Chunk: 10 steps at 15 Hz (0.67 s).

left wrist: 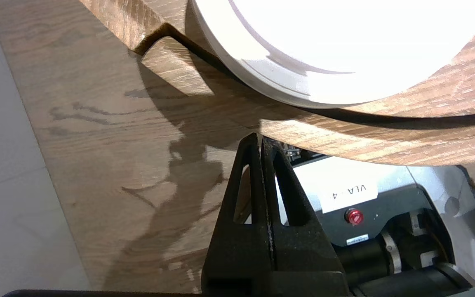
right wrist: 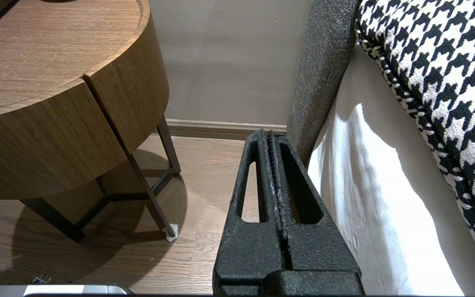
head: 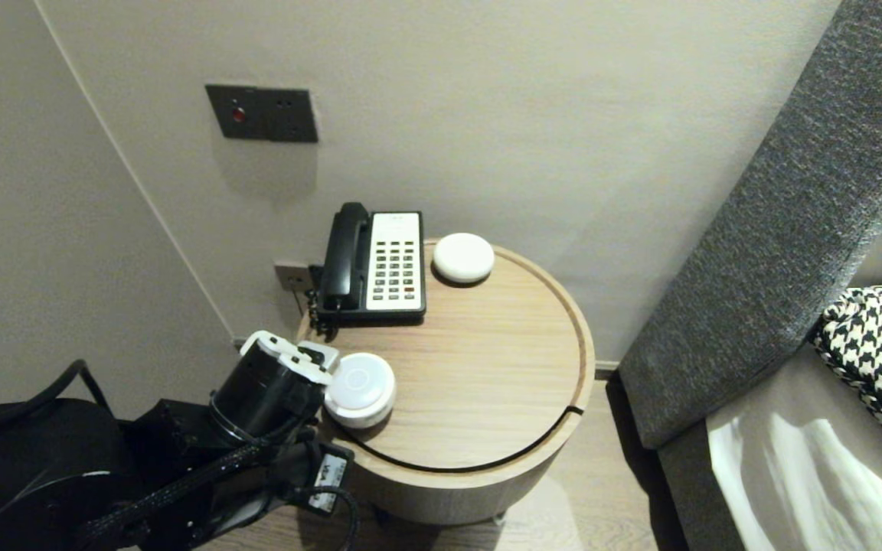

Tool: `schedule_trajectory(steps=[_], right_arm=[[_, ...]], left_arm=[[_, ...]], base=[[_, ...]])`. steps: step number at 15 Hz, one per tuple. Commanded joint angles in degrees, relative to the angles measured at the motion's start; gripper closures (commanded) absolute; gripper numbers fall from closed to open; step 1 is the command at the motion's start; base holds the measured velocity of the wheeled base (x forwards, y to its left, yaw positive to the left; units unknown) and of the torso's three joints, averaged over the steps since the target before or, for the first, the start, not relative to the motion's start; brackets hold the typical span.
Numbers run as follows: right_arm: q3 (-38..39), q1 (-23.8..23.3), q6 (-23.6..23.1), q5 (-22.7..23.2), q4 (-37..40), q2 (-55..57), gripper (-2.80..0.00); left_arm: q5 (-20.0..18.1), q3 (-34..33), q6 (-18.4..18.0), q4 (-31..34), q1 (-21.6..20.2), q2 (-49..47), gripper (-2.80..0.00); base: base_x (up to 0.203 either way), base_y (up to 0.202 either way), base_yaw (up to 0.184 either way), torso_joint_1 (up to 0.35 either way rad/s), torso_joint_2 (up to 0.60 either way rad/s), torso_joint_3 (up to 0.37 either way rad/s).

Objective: Close the nightstand drawer

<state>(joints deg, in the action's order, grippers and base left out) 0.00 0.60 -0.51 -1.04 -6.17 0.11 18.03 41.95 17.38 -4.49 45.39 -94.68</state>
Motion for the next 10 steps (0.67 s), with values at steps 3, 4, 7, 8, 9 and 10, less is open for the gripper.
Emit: schedule_trajectory(steps=[3, 4, 7, 8, 9, 10], right_arm=[[2.29, 0.02, -0.02, -0.02, -0.07, -0.02, 0.0], [2.29, 0.02, -0.02, -0.02, -0.07, -0.02, 0.0], [2.29, 0.02, -0.02, -0.07, -0.07, -0.02, 0.0], [2.29, 0.02, -0.02, -0.02, -0.07, -0.02, 0.0], [2.29, 0.02, -0.02, -0.02, -0.07, -0.02, 0.0], [2.29, 0.02, -0.02, -0.02, -0.07, -0.02, 0.0]], left_arm=[[0.17, -0.35, 0.03, 0.16, -0.21, 0.88, 0.0], [-0.06, -0.63, 0.11, 0.11, -0.21, 1.08, 0.0], [-0.22, -3.7, 0.27, 0.09, -0.04, 2.13, 0.0], [-0.39, -5.7, 0.28, 0.22, 0.23, 3.51, 0.0], [-0.45, -7.89, 0.32, 0.09, 0.34, 4.25, 0.0], [-0.5, -10.02, 0.41, -0.06, 0.38, 5.68, 0.0]], base=[[0.0, 0.0, 0.0, 0.0, 0.0, 0.0], [0.0, 0.0, 0.0, 0.0, 0.0, 0.0], [0.0, 0.0, 0.0, 0.0, 0.0, 0.0], [0.0, 0.0, 0.0, 0.0, 0.0, 0.0], [0.0, 0.0, 0.0, 0.0, 0.0, 0.0], [0.0, 0.0, 0.0, 0.0, 0.0, 0.0]])
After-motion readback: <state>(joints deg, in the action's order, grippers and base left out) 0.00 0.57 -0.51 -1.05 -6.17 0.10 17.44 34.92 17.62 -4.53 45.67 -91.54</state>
